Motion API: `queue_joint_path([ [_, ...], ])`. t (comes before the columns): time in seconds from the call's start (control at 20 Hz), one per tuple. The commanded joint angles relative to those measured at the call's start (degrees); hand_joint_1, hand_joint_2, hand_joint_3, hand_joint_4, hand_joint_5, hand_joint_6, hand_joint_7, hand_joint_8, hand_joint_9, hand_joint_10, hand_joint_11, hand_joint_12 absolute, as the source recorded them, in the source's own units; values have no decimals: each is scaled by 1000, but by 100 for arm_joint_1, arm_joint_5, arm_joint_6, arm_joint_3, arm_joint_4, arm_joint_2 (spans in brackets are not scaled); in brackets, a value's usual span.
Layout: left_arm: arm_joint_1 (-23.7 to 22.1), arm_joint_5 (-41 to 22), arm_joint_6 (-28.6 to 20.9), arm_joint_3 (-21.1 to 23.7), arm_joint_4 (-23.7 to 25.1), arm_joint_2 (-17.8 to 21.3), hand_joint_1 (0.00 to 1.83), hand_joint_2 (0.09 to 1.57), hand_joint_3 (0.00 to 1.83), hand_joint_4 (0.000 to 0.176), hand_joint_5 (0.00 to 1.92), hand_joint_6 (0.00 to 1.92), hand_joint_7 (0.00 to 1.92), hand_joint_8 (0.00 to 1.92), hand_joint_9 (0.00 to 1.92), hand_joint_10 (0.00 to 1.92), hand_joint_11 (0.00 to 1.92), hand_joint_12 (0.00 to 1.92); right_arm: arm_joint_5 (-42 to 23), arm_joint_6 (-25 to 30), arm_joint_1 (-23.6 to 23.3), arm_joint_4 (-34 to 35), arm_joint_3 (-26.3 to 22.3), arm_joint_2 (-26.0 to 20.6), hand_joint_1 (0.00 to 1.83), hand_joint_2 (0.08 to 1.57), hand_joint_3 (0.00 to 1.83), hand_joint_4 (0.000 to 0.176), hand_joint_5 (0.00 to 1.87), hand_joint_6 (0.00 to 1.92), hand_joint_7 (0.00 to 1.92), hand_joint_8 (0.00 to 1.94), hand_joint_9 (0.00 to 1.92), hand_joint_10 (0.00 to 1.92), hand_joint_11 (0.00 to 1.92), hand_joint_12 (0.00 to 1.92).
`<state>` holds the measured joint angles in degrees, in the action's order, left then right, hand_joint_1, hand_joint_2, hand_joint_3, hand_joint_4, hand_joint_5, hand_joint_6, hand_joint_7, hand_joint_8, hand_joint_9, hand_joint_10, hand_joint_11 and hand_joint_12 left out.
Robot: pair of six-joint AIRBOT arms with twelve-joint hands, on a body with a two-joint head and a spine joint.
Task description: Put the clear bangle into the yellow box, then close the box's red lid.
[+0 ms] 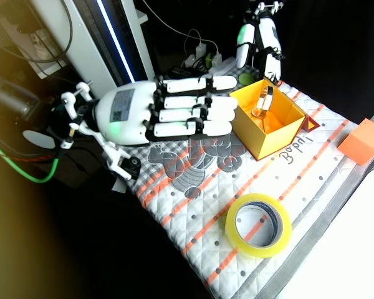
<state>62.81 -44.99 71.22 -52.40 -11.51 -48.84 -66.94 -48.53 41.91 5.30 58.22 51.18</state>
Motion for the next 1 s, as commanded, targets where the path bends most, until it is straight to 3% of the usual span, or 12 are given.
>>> queue_joint_path([
  [0.0, -86, -593, -46, -36, 9, -34, 287, 1346, 5, 0, 324, 1, 356, 2, 398, 4, 243, 607, -704, 28, -19, 57, -4, -29, 243, 1256, 6, 153, 158, 1, 131, 3, 61, 3, 13, 17],
  [0.1, -95, -634, -45, -63, -68, -53, 191, 1365, 9, 0, 338, 3, 364, 3, 410, 5, 250, 597, -704, 38, 8, 68, -6, -25, 229, 1259, 4, 159, 150, 0, 121, 1, 52, 0, 1, 13],
  [0.2, -88, -770, -45, -77, -213, -53, 288, 1345, 0, 0, 371, 11, 402, 12, 424, 7, 256, 599, -704, 40, 34, 85, -14, -29, 222, 1265, 4, 155, 145, 0, 120, 3, 49, 2, 2, 2],
  [0.45, -117, -1513, -44, -175, -671, -9, 369, 1327, 0, 0, 341, 0, 412, 6, 433, 8, 173, 591, -742, 43, 100, 131, -31, -54, 182, 1276, 5, 129, 117, 0, 140, 5, 51, 1, 0, 0],
  [0.6, -373, -1925, -43, -196, -707, 42, 189, 1370, 9, 0, 300, 2, 351, 1, 374, 0, 133, 559, -742, 43, 126, 146, -30, -26, 159, 1289, 6, 115, 90, 0, 140, 2, 52, 0, 6, 3],
  [0.75, -643, -2102, -41, -229, -592, 10, 198, 1353, 0, 0, 288, 0, 330, 2, 364, 4, 137, 570, -742, 43, 159, 182, -27, -9, 149, 1307, 9, 117, 62, 0, 138, 0, 43, 0, 18, 9],
  [0.85, -827, -2043, -42, -228, -344, -25, 306, 1318, 0, 0, 326, 0, 382, 1, 378, 1, 110, 656, -742, 43, 167, 185, -26, -7, 133, 1300, 3, 123, 37, 0, 139, 1, 40, 1, 22, 11],
  [0.95, -984, -1819, -43, -155, 90, -35, 146, 1355, 14, 0, 288, 0, 332, 2, 353, 4, 74, 662, -753, 43, 191, 199, -25, -9, 116, 1315, 9, 127, 24, 0, 137, 0, 46, 3, 16, 9],
])
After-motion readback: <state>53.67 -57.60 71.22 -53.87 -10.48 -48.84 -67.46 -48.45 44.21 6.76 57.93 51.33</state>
